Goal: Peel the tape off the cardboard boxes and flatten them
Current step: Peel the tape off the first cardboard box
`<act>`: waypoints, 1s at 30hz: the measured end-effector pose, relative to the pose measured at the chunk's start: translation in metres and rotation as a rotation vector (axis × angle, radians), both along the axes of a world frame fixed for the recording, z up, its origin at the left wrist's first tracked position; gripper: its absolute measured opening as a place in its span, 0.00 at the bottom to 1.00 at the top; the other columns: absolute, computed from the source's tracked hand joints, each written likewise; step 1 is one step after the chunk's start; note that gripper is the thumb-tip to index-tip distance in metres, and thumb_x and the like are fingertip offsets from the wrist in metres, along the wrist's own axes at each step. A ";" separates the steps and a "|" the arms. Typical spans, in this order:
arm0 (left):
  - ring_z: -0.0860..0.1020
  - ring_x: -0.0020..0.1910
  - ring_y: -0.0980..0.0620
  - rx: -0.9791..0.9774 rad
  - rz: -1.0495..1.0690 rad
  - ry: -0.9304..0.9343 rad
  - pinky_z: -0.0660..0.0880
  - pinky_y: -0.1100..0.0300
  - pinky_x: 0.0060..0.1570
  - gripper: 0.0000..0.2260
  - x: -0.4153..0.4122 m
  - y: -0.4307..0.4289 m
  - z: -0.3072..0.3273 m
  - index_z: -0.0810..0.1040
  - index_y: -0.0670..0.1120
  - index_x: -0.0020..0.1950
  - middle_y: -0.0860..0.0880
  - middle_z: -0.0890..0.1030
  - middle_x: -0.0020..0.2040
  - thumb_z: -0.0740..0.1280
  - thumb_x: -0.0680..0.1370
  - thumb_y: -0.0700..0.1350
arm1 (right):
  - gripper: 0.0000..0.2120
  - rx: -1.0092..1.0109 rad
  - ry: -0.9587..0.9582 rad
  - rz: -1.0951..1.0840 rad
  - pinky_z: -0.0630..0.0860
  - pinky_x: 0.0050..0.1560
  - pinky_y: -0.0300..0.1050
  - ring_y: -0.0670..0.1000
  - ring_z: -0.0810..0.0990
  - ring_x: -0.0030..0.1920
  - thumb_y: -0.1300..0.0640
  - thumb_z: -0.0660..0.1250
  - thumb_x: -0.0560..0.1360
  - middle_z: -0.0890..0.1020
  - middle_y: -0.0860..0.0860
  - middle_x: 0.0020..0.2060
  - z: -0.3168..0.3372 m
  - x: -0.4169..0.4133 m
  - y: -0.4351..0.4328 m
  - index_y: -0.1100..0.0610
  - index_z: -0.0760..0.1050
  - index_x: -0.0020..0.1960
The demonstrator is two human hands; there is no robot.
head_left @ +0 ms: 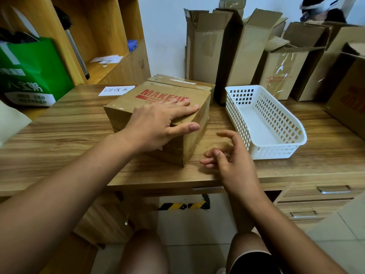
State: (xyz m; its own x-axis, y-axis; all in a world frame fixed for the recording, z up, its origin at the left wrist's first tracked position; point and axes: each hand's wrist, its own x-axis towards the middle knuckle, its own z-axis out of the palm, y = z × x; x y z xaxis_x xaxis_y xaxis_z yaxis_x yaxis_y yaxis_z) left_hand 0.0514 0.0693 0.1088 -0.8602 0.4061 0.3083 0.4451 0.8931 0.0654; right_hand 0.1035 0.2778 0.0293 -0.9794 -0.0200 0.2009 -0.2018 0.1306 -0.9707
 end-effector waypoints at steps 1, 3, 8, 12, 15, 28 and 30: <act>0.58 0.77 0.60 -0.021 0.002 -0.024 0.67 0.53 0.56 0.30 -0.001 0.000 0.002 0.57 0.73 0.74 0.66 0.60 0.77 0.43 0.72 0.76 | 0.18 0.020 -0.010 0.004 0.84 0.43 0.45 0.49 0.87 0.41 0.67 0.59 0.83 0.84 0.55 0.43 0.000 -0.001 0.002 0.47 0.71 0.66; 0.57 0.77 0.61 -0.038 -0.003 -0.065 0.65 0.53 0.55 0.30 -0.003 -0.002 0.006 0.55 0.75 0.74 0.69 0.57 0.77 0.39 0.72 0.77 | 0.21 0.076 -0.029 0.022 0.82 0.40 0.41 0.49 0.84 0.38 0.69 0.57 0.83 0.82 0.54 0.42 -0.002 -0.006 0.006 0.46 0.74 0.66; 0.62 0.75 0.60 -0.023 -0.012 -0.104 0.65 0.55 0.51 0.25 -0.009 -0.007 0.017 0.59 0.77 0.71 0.71 0.62 0.74 0.41 0.76 0.73 | 0.10 0.300 0.019 0.031 0.73 0.42 0.37 0.40 0.76 0.39 0.53 0.64 0.82 0.79 0.41 0.39 -0.005 -0.012 0.006 0.44 0.79 0.61; 0.64 0.74 0.60 0.004 -0.031 -0.124 0.70 0.54 0.54 0.23 -0.013 -0.008 0.018 0.62 0.76 0.71 0.70 0.64 0.74 0.45 0.77 0.72 | 0.13 0.364 0.087 0.012 0.74 0.37 0.33 0.42 0.78 0.37 0.46 0.68 0.80 0.79 0.46 0.35 0.001 -0.010 -0.002 0.43 0.77 0.64; 0.61 0.74 0.64 0.056 -0.017 -0.137 0.71 0.48 0.60 0.24 -0.013 -0.008 0.012 0.62 0.77 0.71 0.71 0.63 0.74 0.43 0.76 0.73 | 0.10 0.437 0.143 0.035 0.73 0.44 0.27 0.34 0.80 0.46 0.53 0.66 0.82 0.83 0.37 0.43 0.000 -0.001 -0.010 0.47 0.81 0.61; 0.58 0.76 0.64 0.052 0.006 -0.137 0.64 0.53 0.53 0.23 -0.011 -0.005 0.009 0.60 0.77 0.71 0.70 0.61 0.76 0.43 0.77 0.72 | 0.07 0.431 0.229 0.035 0.72 0.38 0.37 0.45 0.78 0.41 0.45 0.65 0.80 0.79 0.43 0.38 -0.008 0.039 -0.005 0.45 0.79 0.54; 0.57 0.76 0.63 0.042 0.000 -0.144 0.66 0.52 0.55 0.25 -0.010 -0.005 0.009 0.59 0.77 0.71 0.69 0.60 0.76 0.42 0.75 0.75 | 0.13 0.450 0.220 0.021 0.73 0.38 0.36 0.45 0.77 0.41 0.37 0.66 0.75 0.77 0.44 0.38 -0.006 0.035 -0.005 0.45 0.78 0.53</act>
State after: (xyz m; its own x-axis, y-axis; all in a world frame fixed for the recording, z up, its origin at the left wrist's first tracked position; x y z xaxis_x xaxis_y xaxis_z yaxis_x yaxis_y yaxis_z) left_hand 0.0411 0.0641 0.1181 -0.8969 0.3952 0.1982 0.4281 0.8884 0.1659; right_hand 0.1386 0.2733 0.0236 -0.9134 -0.1717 0.3691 -0.4022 0.5202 -0.7534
